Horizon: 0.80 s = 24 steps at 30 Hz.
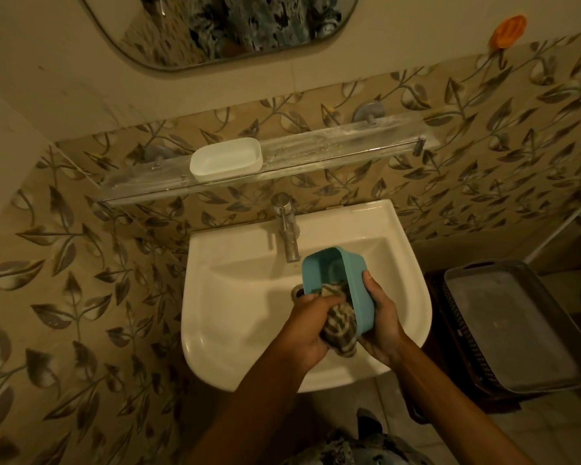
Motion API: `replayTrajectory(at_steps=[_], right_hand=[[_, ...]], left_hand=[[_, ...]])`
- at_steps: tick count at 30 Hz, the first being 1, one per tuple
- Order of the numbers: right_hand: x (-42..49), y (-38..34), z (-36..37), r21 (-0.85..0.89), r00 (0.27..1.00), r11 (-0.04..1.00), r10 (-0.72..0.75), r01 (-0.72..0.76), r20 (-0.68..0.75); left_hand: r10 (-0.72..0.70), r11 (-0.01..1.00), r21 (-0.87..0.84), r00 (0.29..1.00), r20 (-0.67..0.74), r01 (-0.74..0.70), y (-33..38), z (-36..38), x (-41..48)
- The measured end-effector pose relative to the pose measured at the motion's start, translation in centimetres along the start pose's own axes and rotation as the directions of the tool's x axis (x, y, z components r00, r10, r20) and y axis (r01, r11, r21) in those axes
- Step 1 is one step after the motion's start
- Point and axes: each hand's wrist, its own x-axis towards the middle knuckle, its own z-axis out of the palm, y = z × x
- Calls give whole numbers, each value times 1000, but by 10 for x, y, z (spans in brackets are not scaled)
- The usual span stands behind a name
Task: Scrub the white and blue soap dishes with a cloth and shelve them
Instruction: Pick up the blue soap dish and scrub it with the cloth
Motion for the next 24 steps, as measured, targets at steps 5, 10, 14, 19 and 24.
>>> replayTrajectory(at_steps=[5,10,14,19,24], right_hand=[[-3,13,6,30,1000,999,30,-31,3],[-4,13,5,58,999,997,43,-43,-1],[-6,17,-2,118,997,990,79,-78,-4],[-10,16,-10,123,996,989,82,-84,20],[-14,21,-13,90,996,993,70,-75,59]], left_hand=[[164,986,23,960,-226,-164,25,8,10],[610,291,815,753,246,-502,12,-3,1],[360,180,874,857,369,-452,10,0,1],[138,-16,899,889,436,-438,12,-4,-9],[-96,-60,842,843,530,-536,32,-6,-12]])
